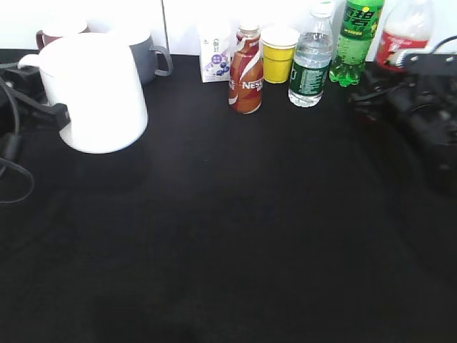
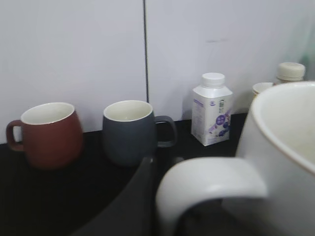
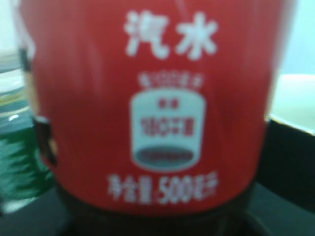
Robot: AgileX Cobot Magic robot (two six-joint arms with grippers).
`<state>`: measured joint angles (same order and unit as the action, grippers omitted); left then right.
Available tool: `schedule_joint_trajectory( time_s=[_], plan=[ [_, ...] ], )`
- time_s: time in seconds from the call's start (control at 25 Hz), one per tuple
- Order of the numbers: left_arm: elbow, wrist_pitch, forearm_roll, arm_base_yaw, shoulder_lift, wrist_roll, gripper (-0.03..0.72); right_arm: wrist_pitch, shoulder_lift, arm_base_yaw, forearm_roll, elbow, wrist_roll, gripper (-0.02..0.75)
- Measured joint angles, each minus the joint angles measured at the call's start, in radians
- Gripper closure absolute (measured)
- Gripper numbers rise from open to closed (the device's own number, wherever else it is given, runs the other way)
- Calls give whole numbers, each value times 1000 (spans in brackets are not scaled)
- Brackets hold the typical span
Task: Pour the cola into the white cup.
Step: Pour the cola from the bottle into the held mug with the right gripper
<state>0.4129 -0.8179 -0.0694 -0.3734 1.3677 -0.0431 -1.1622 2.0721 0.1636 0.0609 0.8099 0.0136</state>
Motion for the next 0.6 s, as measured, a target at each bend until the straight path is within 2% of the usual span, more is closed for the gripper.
schedule_joint_trajectory(
  time_s=[0.08,0.2,0.28,0.4,0.48,0.6],
  plan=[
    [0,1,37,0,0,0,637,0,-92,0,-92,-54,-1,346],
    [0,9,98,0,0,17,638,0,-193,5,-376,-64,19,351],
    [0,24,149,0,0,63,638,0,-228,51,-422,-64,42,351],
    [0,19,251,0,40,89,638,19,-230,207,-441,-32,21,351],
    [0,-1,287,0,71,99,638,103,-230,287,-458,9,-72,351],
    [0,-30,377,0,118,110,638,180,-230,315,-590,63,-210,351]
  ],
)
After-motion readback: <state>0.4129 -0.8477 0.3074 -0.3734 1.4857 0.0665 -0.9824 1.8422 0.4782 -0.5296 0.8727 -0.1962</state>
